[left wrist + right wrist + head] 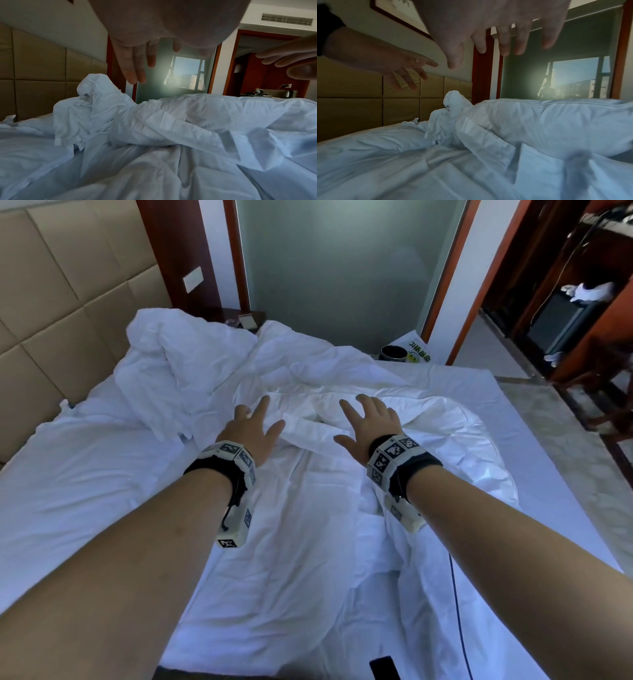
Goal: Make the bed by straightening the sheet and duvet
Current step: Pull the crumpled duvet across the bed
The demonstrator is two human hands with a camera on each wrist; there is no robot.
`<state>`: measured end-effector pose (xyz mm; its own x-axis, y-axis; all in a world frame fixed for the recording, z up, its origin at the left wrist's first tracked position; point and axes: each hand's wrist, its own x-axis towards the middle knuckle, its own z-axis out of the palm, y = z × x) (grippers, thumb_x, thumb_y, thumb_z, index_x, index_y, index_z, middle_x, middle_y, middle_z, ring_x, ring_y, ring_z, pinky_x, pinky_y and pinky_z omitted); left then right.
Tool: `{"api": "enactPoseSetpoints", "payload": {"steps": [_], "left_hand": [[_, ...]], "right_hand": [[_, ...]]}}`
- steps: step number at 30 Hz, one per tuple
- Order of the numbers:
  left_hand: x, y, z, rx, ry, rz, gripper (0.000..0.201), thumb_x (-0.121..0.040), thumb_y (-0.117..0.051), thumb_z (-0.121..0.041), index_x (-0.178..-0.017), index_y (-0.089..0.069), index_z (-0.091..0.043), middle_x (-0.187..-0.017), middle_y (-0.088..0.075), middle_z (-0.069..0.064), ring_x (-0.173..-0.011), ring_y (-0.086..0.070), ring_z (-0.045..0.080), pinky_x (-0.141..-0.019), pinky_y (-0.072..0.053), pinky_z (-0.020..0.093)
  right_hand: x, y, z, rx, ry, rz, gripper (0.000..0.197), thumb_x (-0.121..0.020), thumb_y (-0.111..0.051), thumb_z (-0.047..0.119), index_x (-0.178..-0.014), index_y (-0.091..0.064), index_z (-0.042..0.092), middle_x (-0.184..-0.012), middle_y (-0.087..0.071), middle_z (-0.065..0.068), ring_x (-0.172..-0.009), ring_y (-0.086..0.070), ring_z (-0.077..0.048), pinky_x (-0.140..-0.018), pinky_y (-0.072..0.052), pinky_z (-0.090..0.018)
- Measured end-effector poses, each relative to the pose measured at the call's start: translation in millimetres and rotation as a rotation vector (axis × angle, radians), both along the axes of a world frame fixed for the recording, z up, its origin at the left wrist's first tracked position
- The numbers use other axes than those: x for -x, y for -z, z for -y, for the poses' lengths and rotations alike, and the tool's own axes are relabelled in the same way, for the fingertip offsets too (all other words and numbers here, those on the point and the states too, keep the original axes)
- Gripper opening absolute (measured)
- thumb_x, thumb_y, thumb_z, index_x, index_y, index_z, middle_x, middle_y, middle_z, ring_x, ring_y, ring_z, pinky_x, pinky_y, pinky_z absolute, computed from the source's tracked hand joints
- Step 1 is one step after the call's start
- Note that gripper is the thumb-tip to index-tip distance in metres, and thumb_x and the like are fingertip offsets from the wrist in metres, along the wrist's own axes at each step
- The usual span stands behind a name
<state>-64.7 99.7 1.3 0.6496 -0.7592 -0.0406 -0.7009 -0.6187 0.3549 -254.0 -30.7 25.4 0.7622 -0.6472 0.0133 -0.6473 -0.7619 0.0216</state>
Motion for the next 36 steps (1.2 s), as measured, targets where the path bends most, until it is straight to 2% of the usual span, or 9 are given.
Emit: {"api": "enactPoseSetpoints", "payload": {"steps": [8, 13, 19, 24, 26, 29, 32, 34, 36], "left_hand": [[-43.5, 41.8, 59.3, 0.017, -0.106, -0.152, 0.068, -0.092, -0.030, -0.063, -0.149, 0.001, -0.041, -0.158, 0.008, 0.006, -0.125, -0.046, 0.038, -0.103, -0.039, 0.044], [-79.2, 68.1, 104.8, 0.064, -0.190, -0.277, 0.072, -0.089, -0.031, -0.068, -0.147, 0.005, -0.045, -0.157, 0.022, 0.003, -0.126, -0.044, 0.043, -0.100, -0.040, 0.045], [-106.9, 101.6, 151.6, 0.130, -0.216, -0.414, 0.075, -0.087, -0.035, -0.069, -0.146, 0.007, -0.048, -0.156, 0.023, 0.001, -0.128, -0.044, 0.039, -0.103, -0.038, 0.045], [-100.4, 120.5, 194.2, 0.213, -0.219, -0.495, 0.086, -0.082, -0.046, -0.069, -0.147, 0.005, -0.045, -0.157, 0.006, 0.008, -0.132, -0.036, 0.040, -0.109, -0.031, 0.047], [-98.0, 122.6, 203.4, 0.207, -0.231, -0.495, 0.086, -0.083, -0.049, -0.066, -0.148, 0.003, -0.044, -0.153, -0.006, 0.012, -0.125, -0.042, 0.043, -0.106, -0.035, 0.047], [-91.8, 124.4, 219.9, 0.181, -0.228, -0.558, 0.080, -0.088, -0.051, -0.055, -0.149, -0.001, -0.040, -0.145, -0.018, 0.014, -0.116, -0.049, 0.039, -0.096, -0.041, 0.039], [-85.5, 124.3, 230.0, 0.132, -0.208, -0.533, 0.061, -0.091, -0.050, -0.047, -0.146, -0.028, -0.031, -0.142, -0.038, 0.013, -0.118, -0.050, 0.035, -0.092, -0.041, 0.035], [-78.1, 123.2, 234.1, 0.160, -0.141, -0.414, 0.034, -0.094, -0.050, -0.037, -0.117, -0.058, -0.014, -0.117, -0.061, 0.012, -0.106, -0.056, 0.034, -0.079, -0.040, 0.031], [-65.5, 117.6, 236.9, 0.192, -0.104, -0.301, 0.030, -0.096, -0.046, -0.031, -0.085, -0.057, -0.005, -0.091, -0.061, 0.017, -0.086, -0.056, 0.034, -0.068, -0.033, 0.031]], "right_hand": [[-66.0, 17.2, 64.8, -0.043, -0.044, -0.048, 0.071, -0.094, -0.031, 0.058, -0.150, 0.002, 0.031, -0.159, 0.006, 0.002, -0.146, 0.003, -0.024, -0.117, -0.005, -0.053], [-110.8, 44.4, 106.0, -0.111, -0.036, -0.077, 0.069, -0.094, -0.029, 0.059, -0.150, 0.002, 0.033, -0.159, 0.001, 0.006, -0.146, -0.004, -0.024, -0.116, -0.004, -0.054], [-134.5, 106.6, 126.9, -0.341, -0.058, -0.241, 0.069, -0.092, -0.022, 0.064, -0.150, 0.001, 0.035, -0.159, -0.011, 0.006, -0.144, -0.018, -0.025, -0.116, -0.014, -0.050], [-127.1, 133.1, 134.3, -0.428, -0.069, -0.301, 0.068, -0.091, -0.025, 0.065, -0.149, -0.003, 0.037, -0.158, -0.012, 0.009, -0.143, -0.019, -0.023, -0.115, -0.018, -0.048], [-125.9, 133.5, 136.1, -0.462, -0.085, -0.283, 0.067, -0.091, -0.026, 0.065, -0.149, -0.004, 0.039, -0.158, -0.013, 0.010, -0.143, -0.021, -0.024, -0.115, -0.020, -0.048], [-116.8, 129.5, 139.8, -0.492, -0.059, -0.247, 0.067, -0.093, -0.027, 0.062, -0.150, -0.004, 0.037, -0.157, -0.015, 0.009, -0.142, -0.023, -0.025, -0.115, -0.021, -0.046], [-99.9, 123.5, 140.1, -0.492, -0.018, -0.186, 0.068, -0.094, -0.028, 0.059, -0.150, -0.002, 0.031, -0.158, -0.013, 0.006, -0.143, -0.019, -0.023, -0.116, -0.018, -0.043], [-86.3, 119.3, 137.7, -0.456, 0.007, -0.141, 0.070, -0.094, -0.028, 0.059, -0.151, -0.001, 0.029, -0.158, -0.010, 0.003, -0.144, -0.017, -0.022, -0.116, -0.014, -0.041], [-71.8, 114.8, 135.4, -0.415, 0.019, -0.107, 0.071, -0.094, -0.029, 0.059, -0.151, 0.000, 0.028, -0.159, -0.007, 0.000, -0.145, -0.013, -0.022, -0.116, -0.010, -0.041]]}}
